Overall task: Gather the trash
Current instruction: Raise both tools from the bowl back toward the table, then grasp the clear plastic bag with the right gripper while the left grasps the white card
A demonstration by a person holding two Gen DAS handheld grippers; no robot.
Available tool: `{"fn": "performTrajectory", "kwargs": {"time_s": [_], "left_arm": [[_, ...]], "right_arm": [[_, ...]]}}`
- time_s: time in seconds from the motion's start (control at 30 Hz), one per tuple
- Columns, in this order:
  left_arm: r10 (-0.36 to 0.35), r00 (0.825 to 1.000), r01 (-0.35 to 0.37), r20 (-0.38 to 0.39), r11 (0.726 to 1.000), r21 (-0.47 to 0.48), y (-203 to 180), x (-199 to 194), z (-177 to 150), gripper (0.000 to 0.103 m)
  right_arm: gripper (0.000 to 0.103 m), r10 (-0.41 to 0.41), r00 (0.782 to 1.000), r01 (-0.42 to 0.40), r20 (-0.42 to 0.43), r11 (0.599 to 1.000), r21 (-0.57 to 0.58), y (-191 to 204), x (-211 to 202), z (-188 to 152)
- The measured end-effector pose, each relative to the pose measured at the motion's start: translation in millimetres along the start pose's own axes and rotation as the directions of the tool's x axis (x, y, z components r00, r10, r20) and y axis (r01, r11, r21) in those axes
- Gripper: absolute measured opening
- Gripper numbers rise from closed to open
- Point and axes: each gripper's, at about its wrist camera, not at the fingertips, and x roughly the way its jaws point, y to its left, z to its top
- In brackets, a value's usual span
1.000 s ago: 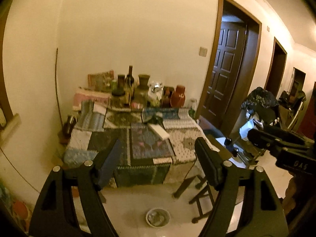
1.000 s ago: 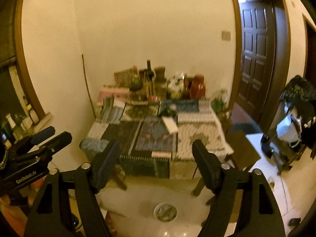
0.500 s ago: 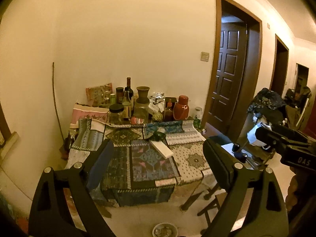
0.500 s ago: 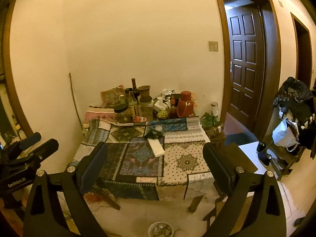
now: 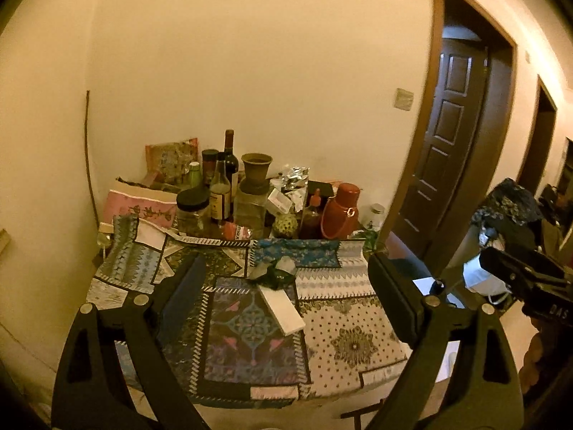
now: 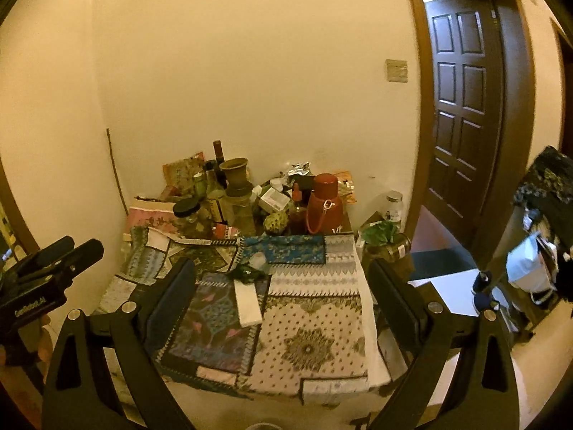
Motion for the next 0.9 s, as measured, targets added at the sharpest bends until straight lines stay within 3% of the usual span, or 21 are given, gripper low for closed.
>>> {"fn": "performTrajectory", "kwargs": {"time_s": [0.37, 0.5, 0.67, 0.77, 0.9], "left_arm": [[0.038, 0.996, -0.040, -0.083, 0.999, -0.014, 20.1, 86.9, 15.9, 0.092], [0.023, 0.994, -0.025, -0.109, 1.000, -0.016, 45.5, 122.0, 27.4, 0.092], [0.023, 0.989, -0.018, -0.148, 0.999, 0.034, 80.9, 167.3, 45.1, 0.092], [0.033, 0.985, -0.024, -0.168, 0.998, 0.054, 103.2, 195.4, 52.0, 0.092], [0.031, 0.971, -0.019, -0.237, 0.999, 0.049, 127.1, 233.8, 47.2, 0.092]], "right_arm": [[0.096, 0.083, 0.984, -0.081, -0.160, 0.997, 0.019, -8.1, 96.1, 10.8], [0.096, 0.124, 0.967, -0.105, -0.224, 0.990, 0.094, -5.6, 138.0, 12.5], [0.096, 0.121, 0.950, -0.066, -0.287, 0.979, 0.195, 7.0, 196.6, 16.2], [0.096, 0.123, 0.934, -0.037, -0.334, 0.967, 0.251, 14.4, 238.4, 14.0], [0.095, 0.159, 0.893, -0.014, -0.421, 0.945, 0.327, 20.6, 306.2, -0.2]]}}
